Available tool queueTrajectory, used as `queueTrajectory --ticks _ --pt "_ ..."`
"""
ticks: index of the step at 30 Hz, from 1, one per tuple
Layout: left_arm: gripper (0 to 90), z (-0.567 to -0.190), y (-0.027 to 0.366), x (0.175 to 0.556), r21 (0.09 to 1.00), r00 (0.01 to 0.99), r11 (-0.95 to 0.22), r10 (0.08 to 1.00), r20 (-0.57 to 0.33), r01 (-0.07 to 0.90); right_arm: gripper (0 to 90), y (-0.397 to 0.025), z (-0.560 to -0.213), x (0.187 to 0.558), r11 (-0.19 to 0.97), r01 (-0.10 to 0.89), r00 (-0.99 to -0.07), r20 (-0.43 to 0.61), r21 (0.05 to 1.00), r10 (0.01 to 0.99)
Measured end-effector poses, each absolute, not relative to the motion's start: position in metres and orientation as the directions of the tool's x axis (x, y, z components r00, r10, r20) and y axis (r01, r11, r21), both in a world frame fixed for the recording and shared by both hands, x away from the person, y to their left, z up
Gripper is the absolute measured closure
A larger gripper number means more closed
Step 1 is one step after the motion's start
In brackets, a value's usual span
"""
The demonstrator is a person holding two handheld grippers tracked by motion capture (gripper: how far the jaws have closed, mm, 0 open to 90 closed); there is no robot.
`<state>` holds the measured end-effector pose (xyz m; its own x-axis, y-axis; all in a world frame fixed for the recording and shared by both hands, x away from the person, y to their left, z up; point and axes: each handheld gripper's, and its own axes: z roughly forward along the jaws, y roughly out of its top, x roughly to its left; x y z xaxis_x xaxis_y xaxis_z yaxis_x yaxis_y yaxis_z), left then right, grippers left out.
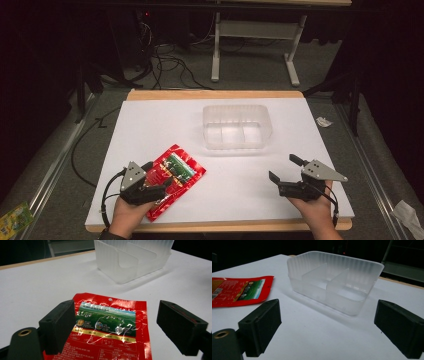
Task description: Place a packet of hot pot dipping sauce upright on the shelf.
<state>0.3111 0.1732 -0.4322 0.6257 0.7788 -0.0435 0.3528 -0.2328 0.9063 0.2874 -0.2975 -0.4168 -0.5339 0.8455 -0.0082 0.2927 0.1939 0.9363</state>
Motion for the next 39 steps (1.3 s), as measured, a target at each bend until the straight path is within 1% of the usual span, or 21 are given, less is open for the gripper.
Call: queueTrajectory --ticks 2,5,8,16,24,26,27,28,31,32,33,34,35,36,37,38,39 --pt "15.6 -0.432 0.172 0.310 0.908 0.625 -0.230 0.780 -0.043 0.349 3.2 -0.300 -0.419 0.286 0.192 0.310 -0.528 0.000 0.931 0.849" --pt "15.2 -0.430 0.174 0.310 0.913 0.620 -0.218 0.783 -0.047 0.345 0.2 -0.304 -0.420 0.284 0.182 0.329 -0.514 0.014 0.927 0.858" --pt "15.1 -0.428 0.177 0.309 0.918 0.615 -0.201 0.787 -0.057 0.342 0.2 -0.306 -0.417 0.281 0.156 0.332 -0.504 0.035 0.930 0.863" --pt "15.1 -0.424 0.183 0.307 0.926 0.615 -0.182 0.786 -0.065 0.331 0.1 -0.308 -0.414 0.277 0.154 0.343 -0.483 0.033 0.927 0.875" --pt "15.4 -0.429 0.187 0.316 0.909 0.606 -0.203 0.793 -0.065 0.363 0.1 -0.310 -0.414 0.263 0.129 0.386 -0.466 0.073 0.913 0.882" --pt "23.7 -0.432 0.193 0.323 0.892 0.558 -0.190 0.826 -0.081 0.410 0.1 -0.308 -0.413 0.264 0.126 0.392 -0.478 0.085 0.911 0.874" --pt "30.4 -0.432 0.193 0.323 0.892 0.558 -0.190 0.826 -0.081 0.410 0.1 -0.308 -0.413 0.265 0.134 0.391 -0.480 0.077 0.911 0.874" --pt "39.0 -0.434 0.199 0.326 0.875 0.517 -0.190 0.853 -0.077 0.444 0.1 -0.307 -0.414 0.265 0.138 0.393 -0.478 0.073 0.909 0.875" --pt "61.1 -0.438 0.211 0.332 0.855 0.457 -0.185 0.887 -0.067 0.484 0.1 -0.307 -0.419 0.267 0.167 0.406 -0.472 0.050 0.899 0.880" --pt "66.3 -0.438 0.211 0.332 0.855 0.457 -0.185 0.887 -0.067 0.484 0.1 -0.307 -0.419 0.267 0.167 0.406 -0.472 0.050 0.899 0.880" --pt "72.0 -0.442 0.220 0.336 0.839 0.406 -0.182 0.913 -0.050 0.513 0.2 -0.308 -0.421 0.267 0.174 0.415 -0.472 0.049 0.893 0.880" --pt "78.0 -0.442 0.220 0.336 0.839 0.406 -0.182 0.913 -0.050 0.513 0.2 -0.308 -0.421 0.267 0.174 0.415 -0.472 0.049 0.893 0.880" --pt "78.0 -0.445 0.224 0.339 0.830 0.376 -0.181 0.926 -0.036 0.527 1.0 -0.309 -0.422 0.267 0.184 0.416 -0.474 0.040 0.891 0.879" --pt "86.2 -0.450 0.231 0.344 0.805 0.316 -0.184 0.949 -0.005 0.564 3.8 -0.310 -0.424 0.267 0.184 0.423 -0.475 0.044 0.887 0.879" --pt "89.1 -0.450 0.231 0.344 0.805 0.316 -0.184 0.949 -0.005 0.564 3.8 -0.310 -0.424 0.267 0.184 0.423 -0.475 0.044 0.887 0.879" --pt "90.0 -0.454 0.234 0.346 0.785 0.298 -0.202 0.954 0.023 0.586 6.2 -0.312 -0.425 0.268 0.177 0.419 -0.477 0.050 0.891 0.877" --pt "90.0 -0.462 0.240 0.349 0.743 0.262 -0.216 0.963 0.057 0.634 7.4 -0.313 -0.425 0.268 0.174 0.418 -0.472 0.050 0.892 0.880"
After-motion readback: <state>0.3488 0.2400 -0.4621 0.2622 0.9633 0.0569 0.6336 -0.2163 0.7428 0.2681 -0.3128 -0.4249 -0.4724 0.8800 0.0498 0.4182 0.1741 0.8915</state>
